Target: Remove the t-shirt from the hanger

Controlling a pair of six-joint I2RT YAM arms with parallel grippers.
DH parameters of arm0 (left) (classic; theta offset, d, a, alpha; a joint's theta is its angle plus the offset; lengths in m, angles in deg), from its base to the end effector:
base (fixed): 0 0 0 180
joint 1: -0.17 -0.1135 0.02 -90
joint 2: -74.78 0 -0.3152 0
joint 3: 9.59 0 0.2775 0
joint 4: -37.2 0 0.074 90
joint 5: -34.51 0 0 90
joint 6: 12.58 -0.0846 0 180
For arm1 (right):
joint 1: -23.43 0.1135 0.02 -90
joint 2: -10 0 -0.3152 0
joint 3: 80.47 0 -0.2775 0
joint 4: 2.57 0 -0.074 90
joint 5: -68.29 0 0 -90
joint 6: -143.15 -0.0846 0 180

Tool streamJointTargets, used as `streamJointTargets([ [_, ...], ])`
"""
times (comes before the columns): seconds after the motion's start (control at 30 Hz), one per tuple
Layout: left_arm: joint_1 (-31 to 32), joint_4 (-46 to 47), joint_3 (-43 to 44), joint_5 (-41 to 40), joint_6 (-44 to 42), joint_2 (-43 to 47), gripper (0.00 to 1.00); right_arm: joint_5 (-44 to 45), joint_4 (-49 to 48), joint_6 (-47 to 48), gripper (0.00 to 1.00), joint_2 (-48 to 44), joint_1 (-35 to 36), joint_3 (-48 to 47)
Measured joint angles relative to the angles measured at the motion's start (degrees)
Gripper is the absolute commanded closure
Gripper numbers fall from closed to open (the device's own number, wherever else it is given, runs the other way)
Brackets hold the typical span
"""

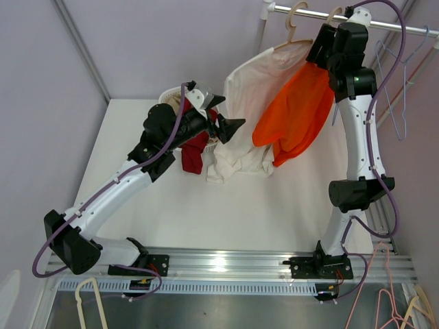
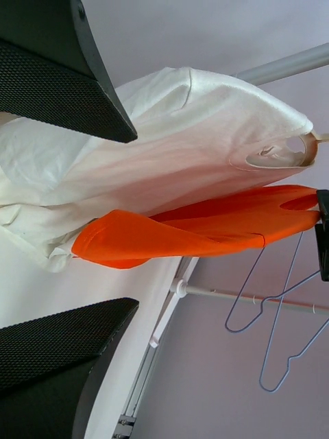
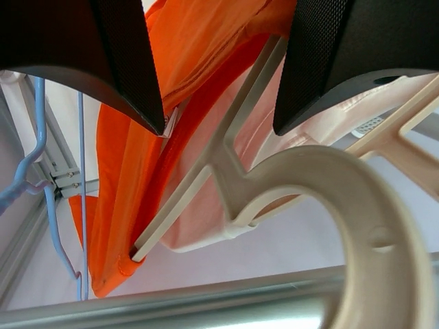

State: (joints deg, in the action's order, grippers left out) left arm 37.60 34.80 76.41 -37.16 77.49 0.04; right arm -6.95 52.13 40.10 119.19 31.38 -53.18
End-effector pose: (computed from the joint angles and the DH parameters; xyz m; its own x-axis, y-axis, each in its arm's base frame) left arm 0.2710 -0.2409 0.4955 0.1213 -0.0943 -0.9881 0.8239 0.5648 0.0472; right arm 0.4761 0.0447 0.5721 -0.1614 0.1979 -0.9668 0.1542 0.9727 0.1734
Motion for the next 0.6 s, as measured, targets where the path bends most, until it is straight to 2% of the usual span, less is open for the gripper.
streamJointTargets([
  [0.13,0.0,0.11,0.0,-0.07,-0.96,0.0,0.01,1.18,-0.02,-0.02,0.35,0.55,0.0,-0.15],
  [0.23,0.0,0.13,0.0,-0.07,-1.55,0.0,0.01,1.84,-0.13,0.04,0.53,0.55,0.0,-0.2],
  [0.27,0.0,0.13,0.0,-0.07,-1.64,0.0,0.01,2.01,-0.2,0.0,0.66,0.55,0.0,-0.28],
  [0.3,0.0,0.13,-0.02,-0.07,-1.66,0.0,0.0,2.19,-0.37,-0.15,0.7,0.55,0.0,-0.33],
  [0.37,0.0,0.13,-0.02,-0.07,-1.68,0.0,0.0,2.84,-0.52,0.11,0.71,0.55,0.0,-0.57],
  [0.43,0.0,0.13,0.0,-0.09,-1.7,0.0,0.01,3.08,-0.55,0.22,0.66,0.66,0.0,-0.96],
  [0.53,0.0,0.13,0.0,-0.09,-1.86,0.0,0.0,3.45,-0.5,0.31,0.7,1.07,-0.02,-1.75],
  [0.6,0.0,0.13,0.0,-0.09,-2.05,0.0,0.0,3.89,-0.5,0.44,0.66,1.4,-0.04,-2.12],
])
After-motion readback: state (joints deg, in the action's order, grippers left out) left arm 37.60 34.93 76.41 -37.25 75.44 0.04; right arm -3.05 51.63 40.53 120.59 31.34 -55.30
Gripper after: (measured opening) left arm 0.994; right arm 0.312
